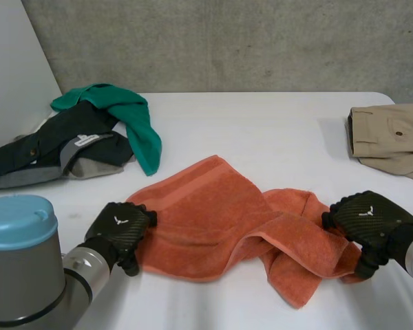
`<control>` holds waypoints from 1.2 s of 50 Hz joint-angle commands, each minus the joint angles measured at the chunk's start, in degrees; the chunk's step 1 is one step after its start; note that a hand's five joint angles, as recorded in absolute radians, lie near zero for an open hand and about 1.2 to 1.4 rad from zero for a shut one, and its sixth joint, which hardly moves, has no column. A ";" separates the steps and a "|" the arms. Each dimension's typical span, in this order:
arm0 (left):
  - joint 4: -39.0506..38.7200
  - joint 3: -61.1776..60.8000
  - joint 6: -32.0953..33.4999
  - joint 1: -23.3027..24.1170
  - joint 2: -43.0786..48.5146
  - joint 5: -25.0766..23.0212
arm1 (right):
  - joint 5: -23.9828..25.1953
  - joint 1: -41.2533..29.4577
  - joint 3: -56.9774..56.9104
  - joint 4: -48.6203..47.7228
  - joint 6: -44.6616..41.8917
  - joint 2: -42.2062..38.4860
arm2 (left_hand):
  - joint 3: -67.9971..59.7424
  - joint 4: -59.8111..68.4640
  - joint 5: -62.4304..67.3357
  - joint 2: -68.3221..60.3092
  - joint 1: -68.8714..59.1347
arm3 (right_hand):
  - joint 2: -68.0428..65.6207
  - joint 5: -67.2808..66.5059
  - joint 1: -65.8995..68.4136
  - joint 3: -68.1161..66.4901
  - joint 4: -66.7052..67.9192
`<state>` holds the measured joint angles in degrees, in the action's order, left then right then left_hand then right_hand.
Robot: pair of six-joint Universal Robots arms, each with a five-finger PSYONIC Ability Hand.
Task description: Fold the laundry.
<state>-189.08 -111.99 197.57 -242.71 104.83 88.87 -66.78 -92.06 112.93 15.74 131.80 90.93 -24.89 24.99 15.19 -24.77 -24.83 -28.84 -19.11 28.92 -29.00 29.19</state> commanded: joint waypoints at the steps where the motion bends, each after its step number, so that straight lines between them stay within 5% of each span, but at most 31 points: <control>1: -0.84 1.07 1.94 -0.39 3.00 -3.35 | 0.24 2.59 1.51 4.73 -5.67 0.39 | -3.16 3.06 2.85 -3.28 -3.21 | 2.60 2.86 -2.67 2.75 -2.94; 9: -4.97 1.77 6.77 -1.97 5.29 -3.27 | 1.47 2.94 2.74 4.56 -6.02 -0.40 | -3.15 3.05 2.85 -3.28 -3.21 | 9.68 9.95 -9.76 9.83 -10.03; 22: -8.40 5.90 8.97 -2.50 10.56 -3.27 | 3.68 2.85 2.56 -5.72 -5.06 -10.15 | -7.52 7.42 7.21 -7.64 -7.57 | -1.74 -1.47 1.66 -1.59 1.39; 29: -8.93 8.01 8.88 -2.76 11.36 -3.44 | 2.97 2.85 2.04 -12.31 -3.92 -11.92 | -43.42 43.32 43.11 -43.54 -43.47 | -20.40 -20.13 20.32 -20.25 20.05; 32: -9.37 8.10 8.88 -2.85 10.48 -3.44 | 2.27 2.85 0.72 -15.65 -0.67 -12.71 | -55.09 54.99 54.79 -55.21 -55.15 | -50.30 -50.03 50.22 -50.15 49.95; 37: -9.46 8.19 8.10 -2.77 1.72 -3.53 | -1.67 3.38 -3.93 -17.33 7.06 -10.00 | -55.11 55.01 54.81 -55.23 -55.17 | -51.16 -50.89 51.08 -51.00 50.81; 48: -8.41 10.91 8.09 -3.29 -13.94 -3.44 | -3.62 3.47 -14.65 -13.64 8.57 -0.50 | -55.11 55.01 54.81 -55.23 -55.17 | -51.16 -50.89 51.08 -51.00 50.81; 60: -3.83 16.62 8.79 -4.61 -8.63 -3.79 | -3.71 2.33 -25.03 -2.30 7.25 -4.52 | -55.11 55.01 54.81 -55.23 -55.17 | -51.16 -50.89 51.08 -51.00 50.81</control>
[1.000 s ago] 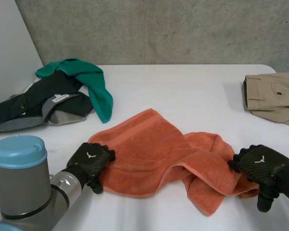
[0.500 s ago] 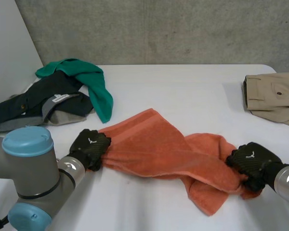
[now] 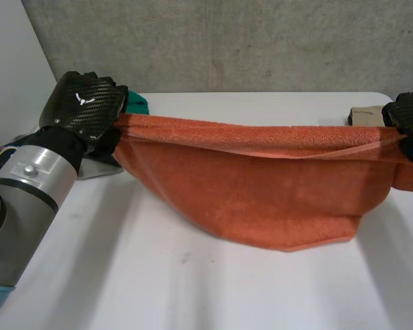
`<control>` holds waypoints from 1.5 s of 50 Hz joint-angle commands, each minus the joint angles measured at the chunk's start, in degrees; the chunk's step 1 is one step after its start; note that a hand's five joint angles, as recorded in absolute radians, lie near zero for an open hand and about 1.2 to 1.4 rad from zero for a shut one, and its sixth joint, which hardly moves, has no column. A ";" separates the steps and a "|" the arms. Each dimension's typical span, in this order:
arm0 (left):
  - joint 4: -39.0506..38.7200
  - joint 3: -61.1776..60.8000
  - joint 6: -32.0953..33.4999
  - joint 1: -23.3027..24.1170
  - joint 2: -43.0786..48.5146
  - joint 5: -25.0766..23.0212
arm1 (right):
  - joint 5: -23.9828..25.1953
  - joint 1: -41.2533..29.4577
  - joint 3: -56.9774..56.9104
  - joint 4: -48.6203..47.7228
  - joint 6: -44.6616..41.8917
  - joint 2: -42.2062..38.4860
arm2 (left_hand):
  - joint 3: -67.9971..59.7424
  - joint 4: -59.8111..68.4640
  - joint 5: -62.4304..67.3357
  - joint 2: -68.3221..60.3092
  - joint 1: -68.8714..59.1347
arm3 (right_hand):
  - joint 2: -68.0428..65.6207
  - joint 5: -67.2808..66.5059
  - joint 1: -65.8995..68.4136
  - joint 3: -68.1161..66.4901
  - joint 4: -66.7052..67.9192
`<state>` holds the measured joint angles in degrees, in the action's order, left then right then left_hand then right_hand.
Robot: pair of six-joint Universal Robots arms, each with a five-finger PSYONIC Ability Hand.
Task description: Fold the laundry.
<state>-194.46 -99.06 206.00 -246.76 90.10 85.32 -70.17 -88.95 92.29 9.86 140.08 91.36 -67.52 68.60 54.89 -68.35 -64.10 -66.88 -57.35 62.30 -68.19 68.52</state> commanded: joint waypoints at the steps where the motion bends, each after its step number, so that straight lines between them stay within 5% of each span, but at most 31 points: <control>1: 1.54 4.57 0.45 -0.57 7.88 -0.24 | -0.40 -1.66 -6.40 3.50 -1.30 -8.01 | -12.48 11.40 15.11 -11.65 -15.90 | -13.12 -12.65 17.70 -11.81 11.48; 10: 0.40 28.81 0.63 -0.66 24.67 0.20 | -9.36 -6.50 -24.68 -1.76 -1.39 -23.58 | -12.48 11.40 15.11 -11.65 -15.90 | -13.12 -12.65 17.70 -11.81 11.48; 15: -12.38 42.87 0.10 -1.09 27.49 0.11 | -14.11 -8.25 -31.73 -19.49 -0.69 -25.53 | -12.48 11.40 15.11 -11.65 -15.90 | -13.12 -12.65 17.70 -11.81 11.48; 21: -29.31 42.46 -0.25 -0.66 26.62 0.55 | -15.43 -9.92 -30.06 -41.15 1.16 -23.16 | -12.48 11.40 15.11 -11.65 -15.90 | -13.12 -12.65 17.70 -11.81 11.48; 34: -18.86 24.89 -0.34 -1.36 26.17 0.11 | -10.17 -10.10 -18.38 -33.16 2.21 -23.50 | -12.48 11.40 15.11 -11.65 -15.90 | -13.12 -12.65 17.70 -11.81 11.48; 44: -18.50 10.12 0.63 -1.27 32.93 -0.15 | -5.85 -7.91 -11.43 -19.54 5.29 -35.10 | -10.15 9.07 12.79 -9.33 -13.57 | -13.12 -12.65 17.70 -11.81 11.48; 52: -18.50 4.84 3.35 -3.47 34.35 -0.24 | -5.50 -6.15 -9.14 -16.19 5.20 -36.96 | 3.62 -4.70 -0.99 4.45 0.20 | -13.12 -12.65 17.70 -11.81 11.48; 58: -19.29 1.24 8.00 -4.43 32.86 -0.24 | -5.77 -5.18 -8.62 -15.93 5.29 -35.73 | 28.01 -29.09 -25.38 28.84 24.59 | -13.12 -12.65 17.70 -11.81 11.48; 62: -20.35 0.53 10.82 -6.19 32.42 -0.33 | -5.77 -4.57 -7.74 -15.93 5.29 -35.46 | 30.23 -31.31 -27.59 31.05 26.81 | -13.12 -12.65 17.70 -11.81 11.48; 68: -20.61 -0.26 11.44 -8.74 32.77 -1.64 | -5.77 -4.57 -6.95 -15.93 5.29 -35.20 | 27.88 -28.96 -25.25 28.71 24.46 | -13.12 -12.65 17.70 -11.81 11.48; 71: -20.61 -1.31 11.35 -9.36 32.42 -3.83 | -5.77 -4.57 -6.60 -15.93 5.11 -35.02 | 7.60 -8.68 -4.96 8.43 4.18 | -13.12 -12.65 17.70 -11.81 11.48; 72: -20.52 -1.83 11.35 -9.53 31.89 -5.58 | -5.77 -4.57 -6.51 -15.93 5.03 -35.02 | -10.63 9.55 13.27 -9.81 -14.05 | -13.12 -12.65 17.70 -11.81 11.48; 75: -20.00 -2.45 10.91 -9.45 30.49 -7.70 | -5.77 -4.57 -6.42 -15.93 4.85 -34.67 | -12.48 11.40 15.11 -11.65 -15.90 | -13.12 -12.65 17.70 -11.81 11.48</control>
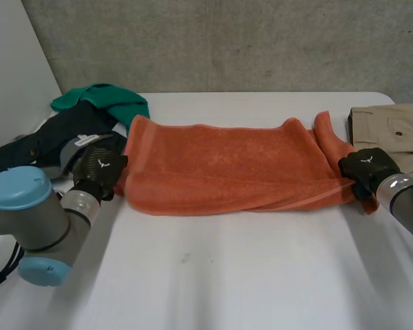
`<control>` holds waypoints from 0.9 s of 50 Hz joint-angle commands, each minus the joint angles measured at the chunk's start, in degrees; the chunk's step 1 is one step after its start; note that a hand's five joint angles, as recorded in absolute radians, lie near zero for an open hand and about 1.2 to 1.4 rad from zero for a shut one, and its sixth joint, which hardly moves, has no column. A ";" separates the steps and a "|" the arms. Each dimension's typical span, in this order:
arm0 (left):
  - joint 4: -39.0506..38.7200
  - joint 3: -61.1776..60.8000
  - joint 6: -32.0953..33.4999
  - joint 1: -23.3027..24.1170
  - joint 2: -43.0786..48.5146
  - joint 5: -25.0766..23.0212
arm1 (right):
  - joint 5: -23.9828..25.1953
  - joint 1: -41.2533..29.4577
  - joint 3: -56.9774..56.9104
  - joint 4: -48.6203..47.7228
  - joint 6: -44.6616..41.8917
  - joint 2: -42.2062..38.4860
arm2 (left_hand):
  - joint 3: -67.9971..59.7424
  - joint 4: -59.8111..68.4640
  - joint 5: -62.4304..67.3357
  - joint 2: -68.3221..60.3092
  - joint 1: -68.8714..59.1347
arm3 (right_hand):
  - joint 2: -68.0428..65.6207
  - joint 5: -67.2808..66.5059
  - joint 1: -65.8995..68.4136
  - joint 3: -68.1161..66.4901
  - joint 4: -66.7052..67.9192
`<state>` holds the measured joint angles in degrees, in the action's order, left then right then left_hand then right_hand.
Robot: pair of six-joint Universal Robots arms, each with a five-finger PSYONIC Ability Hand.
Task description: Fold the laundry.
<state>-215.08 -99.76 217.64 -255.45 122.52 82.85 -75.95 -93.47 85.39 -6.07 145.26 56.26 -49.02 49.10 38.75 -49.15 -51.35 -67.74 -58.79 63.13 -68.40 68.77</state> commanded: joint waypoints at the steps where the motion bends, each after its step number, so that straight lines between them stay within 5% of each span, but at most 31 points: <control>1: 0.80 -2.27 -0.90 -0.49 -3.68 -6.38 | -0.07 -0.05 0.57 0.00 -0.33 0.69 | -30.98 30.90 31.25 -30.85 -28.65 | -12.26 -11.21 16.87 -11.60 11.23; 9: 3.33 -7.20 -1.69 1.61 -10.54 -7.71 | 0.01 -0.05 1.97 0.00 0.19 3.68 | -30.34 30.25 30.61 -30.20 -28.00 | -12.26 -11.21 16.87 -11.60 11.23; 14: 9.13 -7.02 -2.13 1.62 -10.73 -7.62 | 0.01 -0.05 2.24 0.00 0.11 3.59 | -8.86 8.78 9.13 -8.73 -6.53 | -12.26 -11.21 16.87 -11.60 11.23; 17: 11.43 -6.41 -2.40 0.66 -10.73 -7.97 | 0.01 -0.05 2.24 0.00 -0.07 3.50 | -30.84 30.76 31.12 -30.71 -28.51 | -12.26 -11.21 16.87 -11.60 11.23; 25: 20.73 -5.44 -8.19 -1.10 -20.64 -7.80 | -0.51 0.21 1.63 6.75 -2.79 6.13 | -30.98 30.90 31.25 -30.85 -28.65 | -12.26 -11.21 16.87 -11.60 11.23; 33: 35.33 -2.37 -15.23 -1.37 -29.27 -8.06 | 0.19 -0.31 0.57 20.13 -9.91 20.46 | -30.98 30.90 31.25 -30.85 -28.65 | -12.26 -11.21 16.87 -11.60 11.23; 37: 36.05 0.18 -15.76 -1.63 -26.74 -7.97 | 0.10 -0.58 -0.66 18.81 -9.91 19.77 | -30.98 30.90 31.25 -30.85 -28.65 | -12.26 -11.21 16.87 -11.60 11.23; 45: 34.20 14.23 -15.14 -0.49 -2.92 -5.34 | -4.37 -3.56 -7.77 13.89 -8.42 6.06 | -30.98 30.90 31.25 -30.85 -28.65 | -12.26 -11.21 16.87 -11.60 11.23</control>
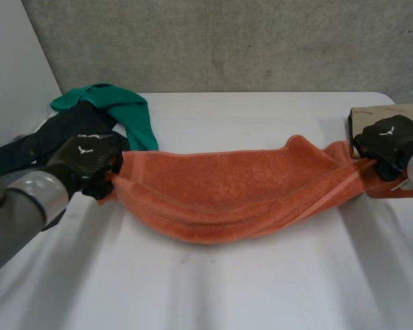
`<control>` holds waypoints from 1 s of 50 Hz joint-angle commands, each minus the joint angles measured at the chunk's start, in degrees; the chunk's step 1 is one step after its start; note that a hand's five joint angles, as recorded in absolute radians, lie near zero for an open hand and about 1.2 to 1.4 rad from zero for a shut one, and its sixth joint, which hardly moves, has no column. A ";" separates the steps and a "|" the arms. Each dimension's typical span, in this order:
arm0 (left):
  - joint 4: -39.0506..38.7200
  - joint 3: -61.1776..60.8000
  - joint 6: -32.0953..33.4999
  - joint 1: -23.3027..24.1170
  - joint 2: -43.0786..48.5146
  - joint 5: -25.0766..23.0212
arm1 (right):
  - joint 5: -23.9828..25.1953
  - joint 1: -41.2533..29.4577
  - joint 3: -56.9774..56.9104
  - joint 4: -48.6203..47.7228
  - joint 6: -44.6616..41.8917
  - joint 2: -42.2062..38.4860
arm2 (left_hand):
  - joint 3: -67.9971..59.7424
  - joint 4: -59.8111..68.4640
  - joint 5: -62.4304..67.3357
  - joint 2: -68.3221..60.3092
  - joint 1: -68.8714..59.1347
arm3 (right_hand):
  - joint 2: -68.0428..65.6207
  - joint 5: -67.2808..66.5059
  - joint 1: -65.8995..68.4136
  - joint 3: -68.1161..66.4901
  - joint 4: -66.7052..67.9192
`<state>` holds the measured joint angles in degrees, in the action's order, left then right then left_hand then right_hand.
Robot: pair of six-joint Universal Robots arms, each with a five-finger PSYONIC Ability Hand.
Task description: Fold the laundry.
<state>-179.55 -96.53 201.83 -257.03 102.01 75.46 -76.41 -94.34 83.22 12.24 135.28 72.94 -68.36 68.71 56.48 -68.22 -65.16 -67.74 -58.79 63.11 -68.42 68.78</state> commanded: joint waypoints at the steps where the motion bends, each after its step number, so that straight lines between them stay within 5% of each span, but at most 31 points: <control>1: -1.25 14.23 0.67 1.52 21.09 3.45 | -4.97 -3.22 -6.22 -4.76 1.65 -11.67 | -6.00 5.65 7.88 -6.14 -9.20 | -12.26 -11.21 16.89 -11.58 11.22; 9: -3.87 17.87 0.59 3.11 23.25 6.54 | -11.83 -6.12 -7.72 -9.51 1.39 -16.43 | 29.69 -30.04 -27.81 29.55 26.49 | -12.26 -11.21 16.89 -11.58 11.22; 23: -11.26 -4.80 4.62 4.52 2.67 2.94 | -11.83 -6.03 -5.44 -10.74 1.83 -15.81 | 23.50 -23.85 -21.62 23.36 20.30 | -12.26 -11.21 16.89 -11.58 11.22; 33: -12.85 -6.31 16.84 3.29 9.16 0.47 | -11.74 -6.56 -4.65 -10.74 1.91 -16.07 | 29.72 -30.07 -27.83 29.58 26.51 | -12.26 -11.21 16.89 -11.58 11.22; 50: -13.29 3.54 17.64 2.93 20.33 0.21 | -11.74 -6.65 -2.45 -11.88 1.74 -16.51 | 28.04 -28.39 -26.15 27.90 24.83 | -12.26 -11.21 16.89 -11.58 11.22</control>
<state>-192.78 -95.54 219.77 -254.50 119.78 75.76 -88.15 -100.93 79.81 1.31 137.18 56.71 -35.71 35.24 24.89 -35.43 -35.93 -67.74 -58.80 63.11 -68.43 68.78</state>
